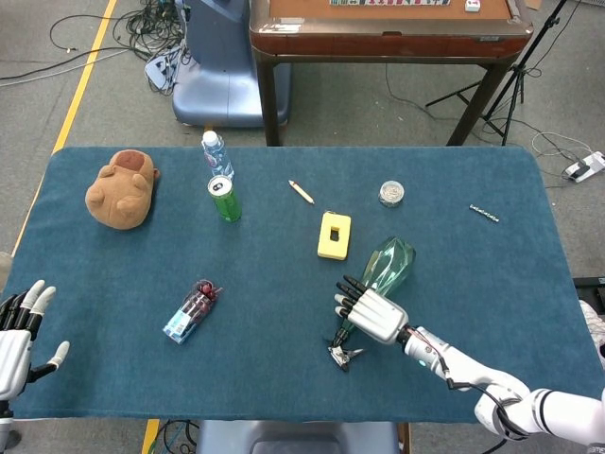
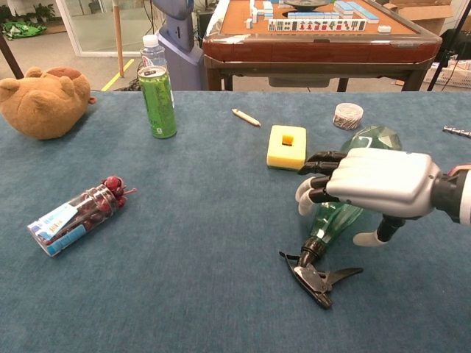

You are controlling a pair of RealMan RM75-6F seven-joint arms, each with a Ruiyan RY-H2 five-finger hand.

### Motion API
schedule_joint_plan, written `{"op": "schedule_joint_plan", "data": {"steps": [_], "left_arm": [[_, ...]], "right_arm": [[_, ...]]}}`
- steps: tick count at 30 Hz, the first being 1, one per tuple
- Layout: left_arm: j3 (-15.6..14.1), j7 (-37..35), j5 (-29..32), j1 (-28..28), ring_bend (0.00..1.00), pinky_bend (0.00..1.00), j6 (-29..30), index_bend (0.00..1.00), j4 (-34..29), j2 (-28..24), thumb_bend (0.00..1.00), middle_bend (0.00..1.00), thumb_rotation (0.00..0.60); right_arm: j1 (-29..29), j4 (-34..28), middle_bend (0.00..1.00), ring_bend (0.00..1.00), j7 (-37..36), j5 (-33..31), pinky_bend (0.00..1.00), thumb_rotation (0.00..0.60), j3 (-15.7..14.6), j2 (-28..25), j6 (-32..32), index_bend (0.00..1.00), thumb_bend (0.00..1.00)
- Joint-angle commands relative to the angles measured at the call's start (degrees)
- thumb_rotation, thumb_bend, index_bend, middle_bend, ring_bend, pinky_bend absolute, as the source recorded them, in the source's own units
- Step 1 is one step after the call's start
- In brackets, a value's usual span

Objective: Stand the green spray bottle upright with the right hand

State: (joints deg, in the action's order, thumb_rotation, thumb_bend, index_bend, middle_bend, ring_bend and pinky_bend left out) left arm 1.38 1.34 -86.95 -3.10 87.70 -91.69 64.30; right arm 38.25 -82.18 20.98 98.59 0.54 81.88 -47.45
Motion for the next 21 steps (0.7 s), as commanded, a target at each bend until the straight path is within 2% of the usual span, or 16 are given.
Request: {"op": "schedule_joint_plan", "data": {"steps": [1,7,15,21], "left_arm": [[0.0,-0.1,0.0,0.1,0.00,0.00,0.0,0.00,0.1,0.1,0.33,0.00,0.600],[-0.1,-0.5,0.2,0.4,0.00,0.00,0.2,0.00,0.5,0.2,0.33,0.00,0.600],[0.0,-0.9,0.4,0.6,0.00,0.00,0.2,0.00,1.1,0.4,0.33,0.00,0.600],[-0.1,-1.1,0.5,0.8,0.00,0.00,0.2,0.01,1.4,0.4,0.33,0.00,0.600]], "right_arm": [[0.4,1.4,0.22,0.05,-0.1,-0.1,0.00,0.600,-0.6,1.1,-0.3,0.29,0.24],[0.9,3.7,0.24,0.09,-0.2,-0.3,0.01,0.600,-1.1,2.7,-1.3,0.32,0.27],[1.1,6.4,0.33,0.17,0.8,-1.2,0.07,0.600,-1.2,4.9,-2.5,0.40,0.31],[1.2,8.1,0.40,0.28,-1.3,-1.1,0.21,0.600,-1.5,5.9,-4.3,0.52,0.36]]}}
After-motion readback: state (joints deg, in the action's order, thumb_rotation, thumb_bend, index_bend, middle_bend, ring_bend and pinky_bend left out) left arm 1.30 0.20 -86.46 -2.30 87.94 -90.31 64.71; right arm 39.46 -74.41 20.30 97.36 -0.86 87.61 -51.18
